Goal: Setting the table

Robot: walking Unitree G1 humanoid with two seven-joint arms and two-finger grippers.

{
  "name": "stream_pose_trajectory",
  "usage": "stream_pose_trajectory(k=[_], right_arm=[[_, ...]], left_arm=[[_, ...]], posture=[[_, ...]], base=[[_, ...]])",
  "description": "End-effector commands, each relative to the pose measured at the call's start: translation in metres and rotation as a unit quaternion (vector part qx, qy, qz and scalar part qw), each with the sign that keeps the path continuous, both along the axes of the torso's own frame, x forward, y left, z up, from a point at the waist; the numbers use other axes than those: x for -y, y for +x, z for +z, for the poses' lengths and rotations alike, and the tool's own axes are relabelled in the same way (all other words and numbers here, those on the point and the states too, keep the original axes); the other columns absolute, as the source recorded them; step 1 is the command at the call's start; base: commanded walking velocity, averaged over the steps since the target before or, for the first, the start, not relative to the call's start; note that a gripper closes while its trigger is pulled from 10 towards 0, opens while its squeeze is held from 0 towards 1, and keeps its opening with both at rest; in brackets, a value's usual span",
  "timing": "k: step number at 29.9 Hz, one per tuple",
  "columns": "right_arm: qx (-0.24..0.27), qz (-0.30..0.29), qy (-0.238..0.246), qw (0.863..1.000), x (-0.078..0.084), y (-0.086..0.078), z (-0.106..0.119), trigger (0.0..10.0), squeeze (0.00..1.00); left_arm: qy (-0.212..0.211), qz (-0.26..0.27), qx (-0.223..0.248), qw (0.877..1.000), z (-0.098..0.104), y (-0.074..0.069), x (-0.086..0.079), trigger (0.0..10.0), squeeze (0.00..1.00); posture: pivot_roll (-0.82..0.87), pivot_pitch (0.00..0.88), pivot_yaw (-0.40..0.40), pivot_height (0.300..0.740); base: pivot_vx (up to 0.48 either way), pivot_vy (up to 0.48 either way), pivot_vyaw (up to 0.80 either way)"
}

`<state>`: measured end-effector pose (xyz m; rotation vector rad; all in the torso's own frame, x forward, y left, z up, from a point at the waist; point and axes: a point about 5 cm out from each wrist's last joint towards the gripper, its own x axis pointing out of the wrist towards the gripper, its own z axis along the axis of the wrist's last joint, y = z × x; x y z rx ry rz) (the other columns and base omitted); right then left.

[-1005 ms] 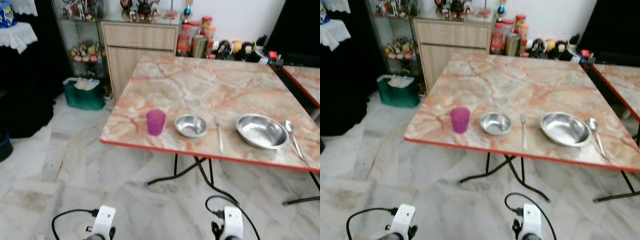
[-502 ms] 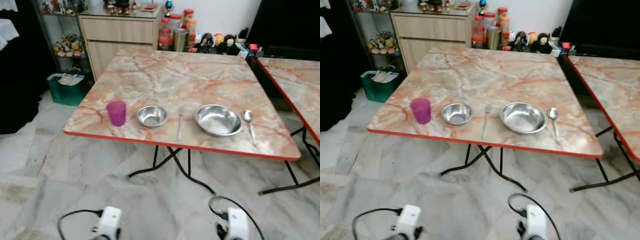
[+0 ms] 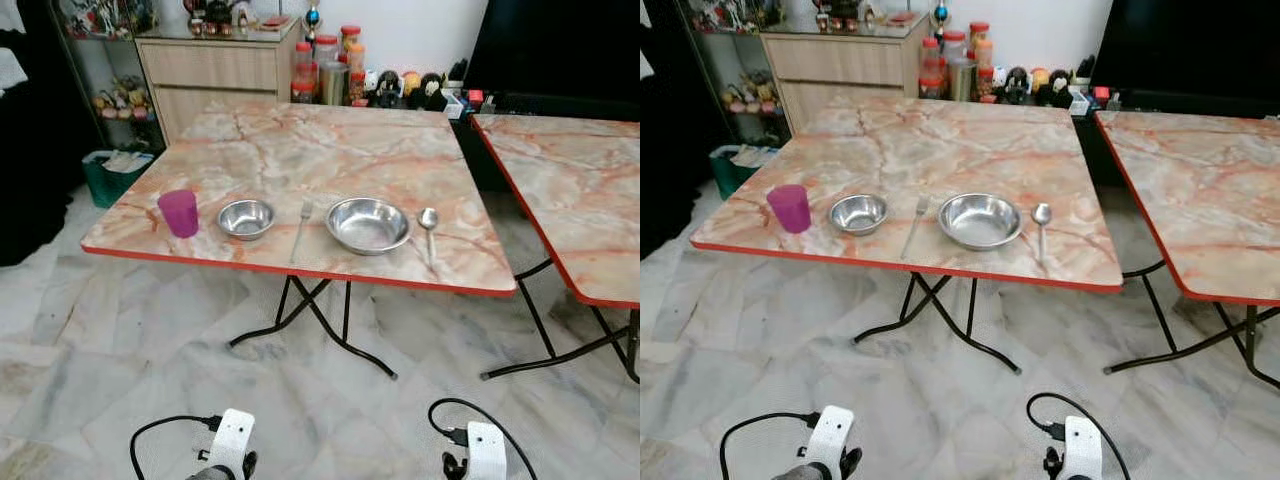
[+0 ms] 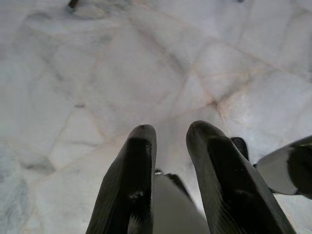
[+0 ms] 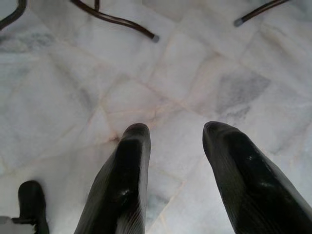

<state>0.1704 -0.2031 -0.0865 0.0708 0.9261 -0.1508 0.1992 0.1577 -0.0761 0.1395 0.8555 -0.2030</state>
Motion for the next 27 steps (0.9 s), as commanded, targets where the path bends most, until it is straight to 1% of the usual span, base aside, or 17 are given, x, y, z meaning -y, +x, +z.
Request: stream_pose_trajectory(k=[1, 7, 13, 18, 25, 27], right_arm=[[0.014, 0.003, 0.007, 1.000, -0.0073, 0.0079, 0.0027, 10.0, 0.00], [0.012, -0.008, 0.013, 1.000, -0.0075, 0.0073, 0.0022, 10.0, 0.00], [0.015, -0.008, 0.008, 1.000, -0.0057, 0.0082, 0.0030, 10.0, 0.00], [0.016, -0.008, 0.007, 1.000, -0.0055, 0.0083, 0.0032, 10.0, 0.00], [0.016, -0.004, 0.007, 1.000, -0.0060, 0.0083, 0.0031, 10.0, 0.00], [0.018, -0.003, 0.006, 1.000, -0.0062, 0.0089, 0.0034, 10.0, 0.00]], left_arm=[[0.009, 0.002, 0.006, 1.000, 0.0015, 0.0019, -0.0063, 10.0, 0.00], [0.011, 0.003, 0.006, 1.000, 0.0012, 0.0012, -0.0068, 10.0, 0.00], [0.009, 0.005, 0.006, 1.000, 0.0011, 0.0011, -0.0063, 10.0, 0.00], [0.009, 0.005, 0.004, 1.000, 0.0003, -0.0004, -0.0063, 10.0, 0.00], [0.011, 0.020, 0.003, 1.000, 0.0004, 0.0000, -0.0090, 10.0, 0.00], [0.001, 0.019, 0.024, 1.000, 0.0047, 0.0064, -0.0067, 10.0, 0.00]], posture=[[0.09, 0.000, -0.056, 0.740], [0.09, 0.000, -0.056, 0.740], [0.09, 0.000, -0.058, 0.740], [0.09, 0.000, -0.060, 0.740], [0.09, 0.000, -0.064, 0.740], [0.10, 0.000, -0.066, 0.740]], base=[[0.000, -0.255, 0.00], [0.000, -0.274, 0.00], [0.000, -0.275, -0.76], [0.000, -0.276, 0.00], [0.000, 0.000, 0.00], [0.000, 0.000, 0.00]])
